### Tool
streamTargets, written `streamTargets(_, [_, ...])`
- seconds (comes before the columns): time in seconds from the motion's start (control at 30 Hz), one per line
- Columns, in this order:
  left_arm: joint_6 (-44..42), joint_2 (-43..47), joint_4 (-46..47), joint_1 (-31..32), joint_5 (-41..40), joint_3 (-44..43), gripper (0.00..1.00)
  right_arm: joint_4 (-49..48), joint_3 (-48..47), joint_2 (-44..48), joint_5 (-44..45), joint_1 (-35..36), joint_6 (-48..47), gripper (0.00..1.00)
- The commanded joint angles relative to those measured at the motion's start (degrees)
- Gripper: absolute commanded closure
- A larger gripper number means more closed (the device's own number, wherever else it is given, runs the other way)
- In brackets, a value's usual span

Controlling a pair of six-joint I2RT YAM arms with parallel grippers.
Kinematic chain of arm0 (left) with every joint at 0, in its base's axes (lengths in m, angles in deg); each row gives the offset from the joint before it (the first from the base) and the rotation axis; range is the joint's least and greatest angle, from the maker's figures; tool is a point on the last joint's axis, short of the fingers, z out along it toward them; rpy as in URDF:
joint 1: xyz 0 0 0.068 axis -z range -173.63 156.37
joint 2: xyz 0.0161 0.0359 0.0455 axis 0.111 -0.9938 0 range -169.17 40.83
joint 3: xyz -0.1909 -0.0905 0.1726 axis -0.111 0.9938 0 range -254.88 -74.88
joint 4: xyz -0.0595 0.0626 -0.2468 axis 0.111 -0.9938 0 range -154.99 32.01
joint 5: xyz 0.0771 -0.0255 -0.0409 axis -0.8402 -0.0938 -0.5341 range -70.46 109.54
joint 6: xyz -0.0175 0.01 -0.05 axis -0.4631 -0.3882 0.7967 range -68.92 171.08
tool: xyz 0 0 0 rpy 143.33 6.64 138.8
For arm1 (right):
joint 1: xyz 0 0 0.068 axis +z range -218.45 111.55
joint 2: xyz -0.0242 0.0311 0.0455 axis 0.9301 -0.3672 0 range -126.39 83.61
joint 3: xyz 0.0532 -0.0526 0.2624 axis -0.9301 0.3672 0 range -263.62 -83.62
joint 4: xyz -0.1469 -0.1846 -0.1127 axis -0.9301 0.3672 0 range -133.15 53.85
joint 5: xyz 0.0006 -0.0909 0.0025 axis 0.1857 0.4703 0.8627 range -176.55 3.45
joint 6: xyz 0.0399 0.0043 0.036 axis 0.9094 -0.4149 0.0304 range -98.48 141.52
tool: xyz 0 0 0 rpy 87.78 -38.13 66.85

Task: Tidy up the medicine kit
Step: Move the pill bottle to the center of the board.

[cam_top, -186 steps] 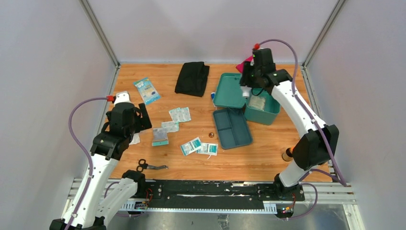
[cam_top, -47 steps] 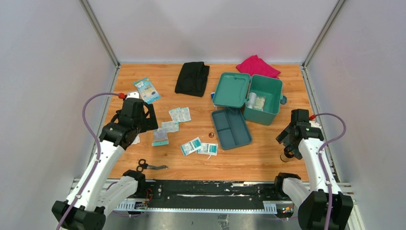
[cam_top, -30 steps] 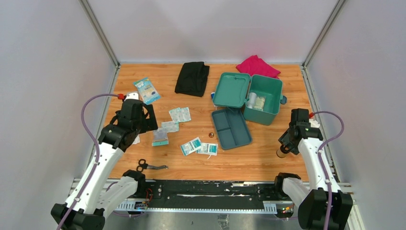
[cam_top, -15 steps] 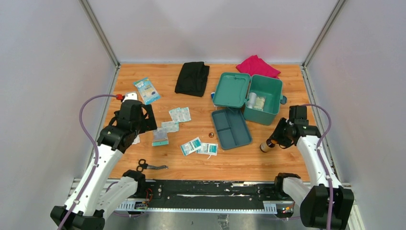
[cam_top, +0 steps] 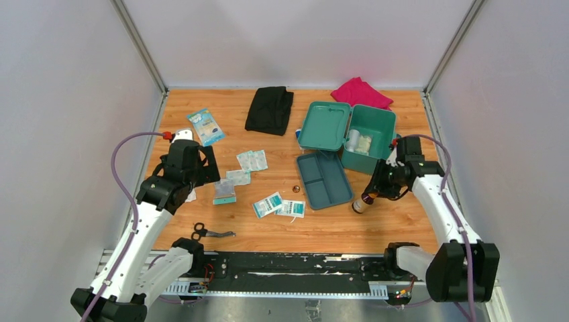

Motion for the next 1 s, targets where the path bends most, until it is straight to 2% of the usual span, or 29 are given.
streamTargets(0.0, [-0.2,0.0,1.2,0.3,0.1,0.8,0.0,6.3,-5.1,-3.3,-1.7,7.8,-3.8,0.65])
streamTargets(0.3, [-0.3,0.3,1.4,0.3,0.3,0.8,0.0,13.4,-12.3,-13.2,8.2,26.2,-5.0,0.69])
streamTargets(0.6, [-0.3,1.1,1.5,0.3,0.0,0.8,0.0,12.9,-17.7,-22.9,6.5,43.2,-6.6,0.67])
streamTargets(0.8, [-0.2,1.4,1.5,0.3,-0.3,0.9,0.0,11.1,-23.3,-32.6,9.5,52.1,-6.0,0.67])
streamTargets(0.97, [-0.2,1.5,1.6,0.3,-0.1,0.9,0.0,9.4,-29.9,-40.6,12.4,56.0,-3.5,0.65])
